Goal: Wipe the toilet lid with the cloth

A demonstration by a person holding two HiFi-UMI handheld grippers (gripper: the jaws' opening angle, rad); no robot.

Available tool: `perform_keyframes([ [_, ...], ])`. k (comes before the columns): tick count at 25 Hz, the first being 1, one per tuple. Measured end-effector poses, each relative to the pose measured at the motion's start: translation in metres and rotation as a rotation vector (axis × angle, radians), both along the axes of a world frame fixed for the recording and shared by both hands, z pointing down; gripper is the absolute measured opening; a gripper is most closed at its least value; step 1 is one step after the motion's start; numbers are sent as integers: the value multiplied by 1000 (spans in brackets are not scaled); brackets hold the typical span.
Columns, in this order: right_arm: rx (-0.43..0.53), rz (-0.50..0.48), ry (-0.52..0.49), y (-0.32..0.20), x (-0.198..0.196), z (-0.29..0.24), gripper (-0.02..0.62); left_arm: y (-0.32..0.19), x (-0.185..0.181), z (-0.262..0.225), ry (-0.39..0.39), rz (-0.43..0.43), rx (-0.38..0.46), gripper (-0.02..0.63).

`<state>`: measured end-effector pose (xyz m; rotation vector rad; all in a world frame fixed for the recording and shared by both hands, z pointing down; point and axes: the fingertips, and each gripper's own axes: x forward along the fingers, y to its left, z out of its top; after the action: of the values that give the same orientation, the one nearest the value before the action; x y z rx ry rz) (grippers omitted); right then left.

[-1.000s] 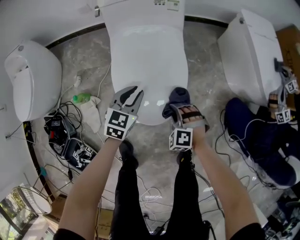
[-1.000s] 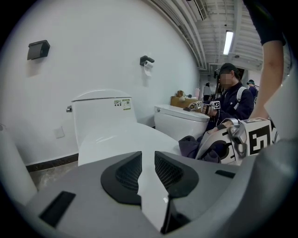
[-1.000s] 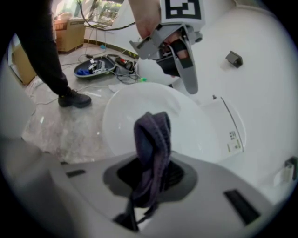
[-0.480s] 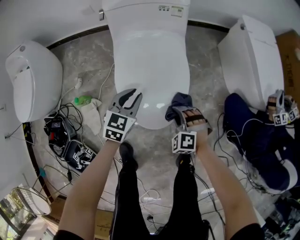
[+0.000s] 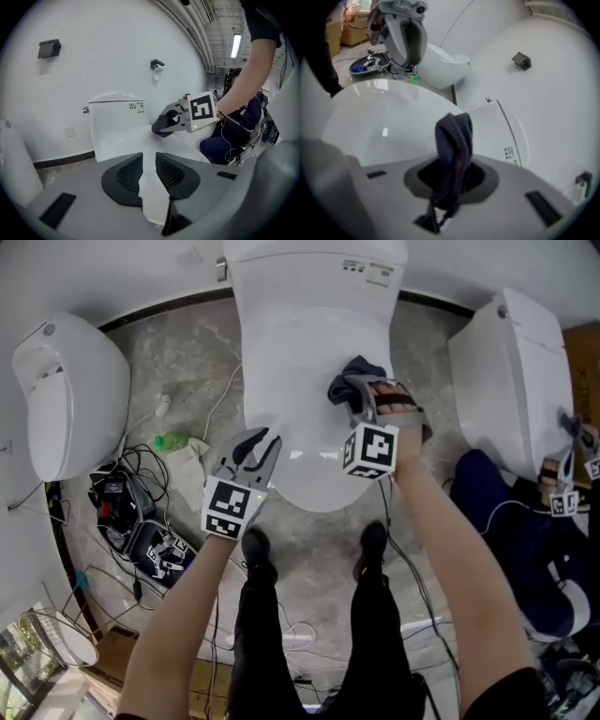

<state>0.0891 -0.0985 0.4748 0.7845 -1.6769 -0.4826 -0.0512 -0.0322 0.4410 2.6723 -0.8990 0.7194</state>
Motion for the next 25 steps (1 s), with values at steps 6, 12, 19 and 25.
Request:
perform_keyframes([
  [6, 17, -1, 32, -60, -6, 5, 91, 5, -26, 5, -12, -21, -7, 91],
  [12, 18, 13, 68, -109, -7, 4, 91, -3, -37, 9, -8, -53, -16, 91],
  [19, -82, -4, 98, -96, -16, 22, 91, 1, -35, 10, 1, -39, -19, 91],
  [25, -95, -11, 94, -64, -22, 36, 91, -4, -27, 6, 13, -36, -10, 91],
])
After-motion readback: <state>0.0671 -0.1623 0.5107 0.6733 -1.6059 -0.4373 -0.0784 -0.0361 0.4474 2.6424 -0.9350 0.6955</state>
